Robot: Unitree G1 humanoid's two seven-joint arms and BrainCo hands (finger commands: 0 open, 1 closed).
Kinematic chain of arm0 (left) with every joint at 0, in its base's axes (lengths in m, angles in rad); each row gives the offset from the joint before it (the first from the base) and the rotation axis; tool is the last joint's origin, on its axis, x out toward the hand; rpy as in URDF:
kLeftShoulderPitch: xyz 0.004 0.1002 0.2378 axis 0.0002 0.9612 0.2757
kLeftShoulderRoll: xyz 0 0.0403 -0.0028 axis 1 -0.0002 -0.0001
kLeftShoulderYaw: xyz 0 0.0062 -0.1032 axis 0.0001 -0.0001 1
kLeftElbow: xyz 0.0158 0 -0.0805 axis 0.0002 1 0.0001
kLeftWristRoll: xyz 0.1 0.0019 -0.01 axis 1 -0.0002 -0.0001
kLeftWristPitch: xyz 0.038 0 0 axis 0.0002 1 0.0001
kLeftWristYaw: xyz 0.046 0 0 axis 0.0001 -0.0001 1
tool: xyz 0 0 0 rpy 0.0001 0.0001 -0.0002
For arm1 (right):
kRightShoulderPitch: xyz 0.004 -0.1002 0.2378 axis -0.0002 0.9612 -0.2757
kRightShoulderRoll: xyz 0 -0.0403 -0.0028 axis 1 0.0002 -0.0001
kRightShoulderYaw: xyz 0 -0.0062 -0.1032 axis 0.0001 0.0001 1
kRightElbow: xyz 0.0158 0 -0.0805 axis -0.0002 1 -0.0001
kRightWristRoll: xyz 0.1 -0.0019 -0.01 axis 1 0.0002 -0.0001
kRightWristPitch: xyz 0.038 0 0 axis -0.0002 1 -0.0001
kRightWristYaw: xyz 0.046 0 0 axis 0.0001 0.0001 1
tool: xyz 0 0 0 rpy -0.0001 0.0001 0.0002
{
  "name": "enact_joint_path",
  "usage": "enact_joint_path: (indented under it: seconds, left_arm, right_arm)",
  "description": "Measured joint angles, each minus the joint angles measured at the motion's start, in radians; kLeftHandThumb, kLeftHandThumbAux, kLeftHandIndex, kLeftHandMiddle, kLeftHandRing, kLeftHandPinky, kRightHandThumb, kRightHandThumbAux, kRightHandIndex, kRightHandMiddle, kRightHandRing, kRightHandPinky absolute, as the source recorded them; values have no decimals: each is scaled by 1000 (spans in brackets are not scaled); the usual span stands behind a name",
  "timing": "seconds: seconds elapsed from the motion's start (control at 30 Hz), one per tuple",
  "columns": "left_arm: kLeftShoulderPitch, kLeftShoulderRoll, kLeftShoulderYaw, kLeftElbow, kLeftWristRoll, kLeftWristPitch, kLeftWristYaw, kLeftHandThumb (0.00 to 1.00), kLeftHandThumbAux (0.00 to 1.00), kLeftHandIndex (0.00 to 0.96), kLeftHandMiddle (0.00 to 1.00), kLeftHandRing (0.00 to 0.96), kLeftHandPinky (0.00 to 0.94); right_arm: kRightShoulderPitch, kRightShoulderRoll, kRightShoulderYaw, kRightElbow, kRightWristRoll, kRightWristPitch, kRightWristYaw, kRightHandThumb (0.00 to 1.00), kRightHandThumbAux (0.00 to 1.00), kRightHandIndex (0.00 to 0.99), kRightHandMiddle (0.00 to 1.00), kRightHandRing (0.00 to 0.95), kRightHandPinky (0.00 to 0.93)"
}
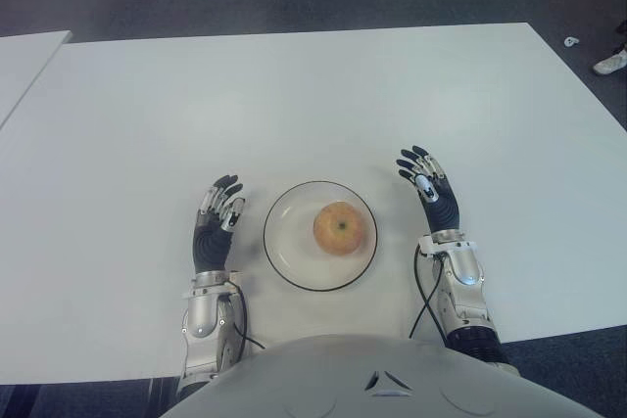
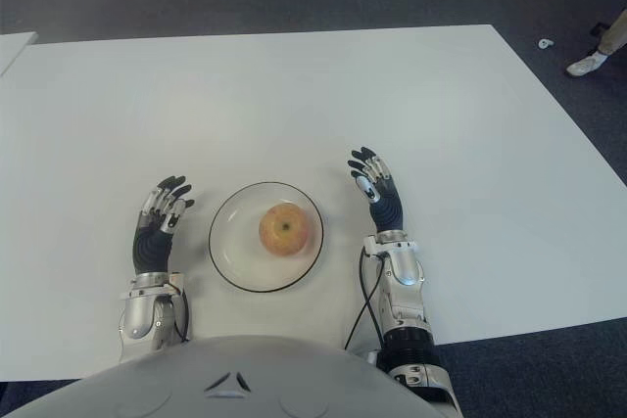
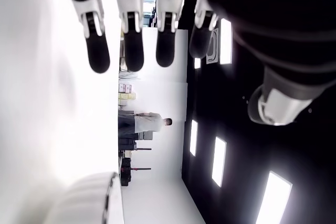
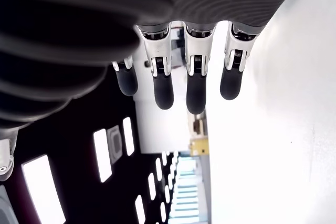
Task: Put the apples into the plate.
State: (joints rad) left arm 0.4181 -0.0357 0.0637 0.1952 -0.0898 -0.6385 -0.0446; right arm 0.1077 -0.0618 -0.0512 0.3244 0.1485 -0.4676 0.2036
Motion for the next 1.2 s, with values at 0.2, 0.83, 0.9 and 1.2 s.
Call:
enact_joint_path:
  seconds: [0.2, 0.83, 0.9, 1.2]
  left_arm:
    - [3, 0, -1, -7, -9, 9, -5, 294, 489, 173, 196, 224, 268]
    - [8, -1, -1, -21, -29, 24, -20, 287, 494, 184, 199, 215, 261]
    - [12, -2, -1, -26, -28, 27, -20, 287, 492, 184, 199, 215, 261]
    - [30, -8, 0, -47, -16, 47, -10, 302, 489, 177, 202, 221, 269]
  right_arm:
    - [1, 4, -1, -2, -8, -3, -10, 234, 431, 118, 215, 193, 187]
    - [9, 5, -9, 0, -51, -2, -58, 195, 427, 94, 195, 178, 174]
    - [9, 5, -10, -1, -53, -2, -64, 195, 428, 92, 195, 176, 170]
    - [14, 4, -14, -10, -54, -2, -70, 190, 431, 88, 196, 179, 174]
